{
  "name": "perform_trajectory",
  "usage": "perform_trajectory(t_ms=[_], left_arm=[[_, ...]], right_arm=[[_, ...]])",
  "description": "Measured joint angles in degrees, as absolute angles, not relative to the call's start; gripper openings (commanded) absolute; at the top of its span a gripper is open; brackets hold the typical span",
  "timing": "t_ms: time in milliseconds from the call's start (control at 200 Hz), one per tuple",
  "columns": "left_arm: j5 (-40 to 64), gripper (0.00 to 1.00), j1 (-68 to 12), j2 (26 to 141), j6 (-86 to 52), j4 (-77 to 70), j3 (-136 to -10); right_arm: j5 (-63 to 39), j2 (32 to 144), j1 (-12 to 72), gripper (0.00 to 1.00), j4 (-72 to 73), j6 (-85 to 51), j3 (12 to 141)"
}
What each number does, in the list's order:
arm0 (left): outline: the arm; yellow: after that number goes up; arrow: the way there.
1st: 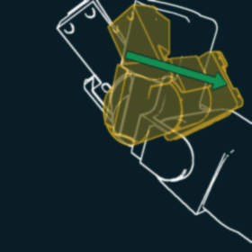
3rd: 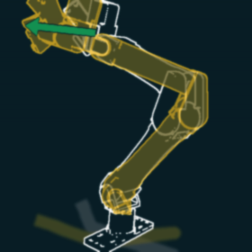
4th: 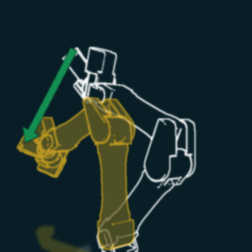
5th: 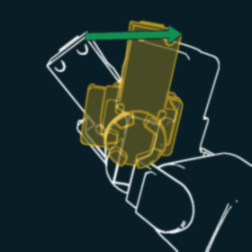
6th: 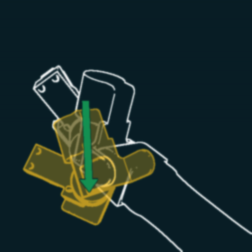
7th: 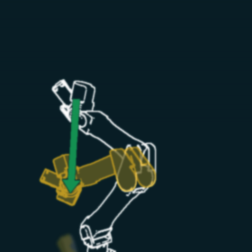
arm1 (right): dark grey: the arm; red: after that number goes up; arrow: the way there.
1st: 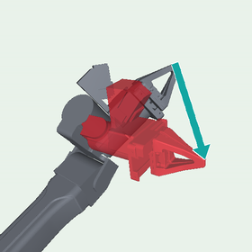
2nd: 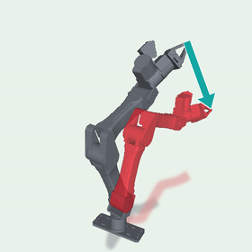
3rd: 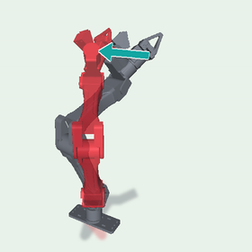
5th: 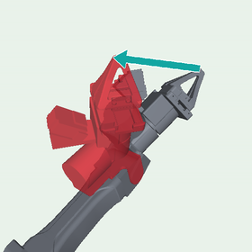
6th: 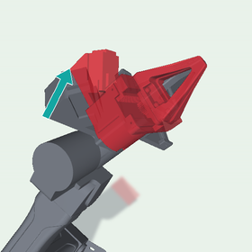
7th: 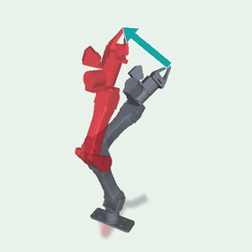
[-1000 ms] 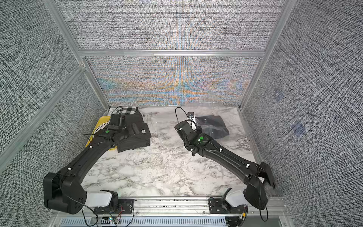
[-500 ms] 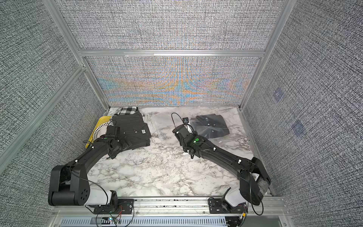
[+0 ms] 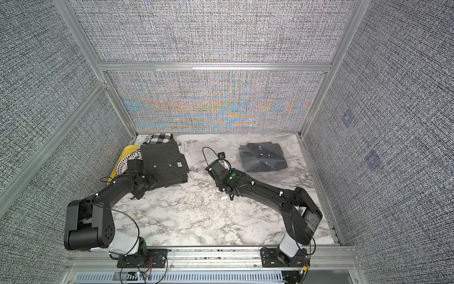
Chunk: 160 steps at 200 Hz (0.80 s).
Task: Place the folded shirt into the vacuum bag
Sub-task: Adjust the shirt at the center of the board.
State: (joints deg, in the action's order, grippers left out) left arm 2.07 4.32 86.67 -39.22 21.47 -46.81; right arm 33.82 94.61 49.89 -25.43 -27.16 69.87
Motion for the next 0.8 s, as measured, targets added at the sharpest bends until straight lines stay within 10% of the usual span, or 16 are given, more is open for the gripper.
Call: perform_trajectory(t_ms=[225,576,801], left_arm=[[6.1,0.81,5.1,91.1,-38.3,17.6,-47.4],[16.0,0.01,5.2,91.5,-39.2,11.5,-45.1],[23.0,0.0,1.6,88.3,-42.9,9.2,-44.0]], right_arm=[[34.1,94.8,50.5,0.0,-26.8,-28.4,70.6],[34.3,95.6,50.8,0.0,-27.4,-29.4,70.6],[33.8,99.3,50.6,0.0,-28.5,-30.3,72.8]])
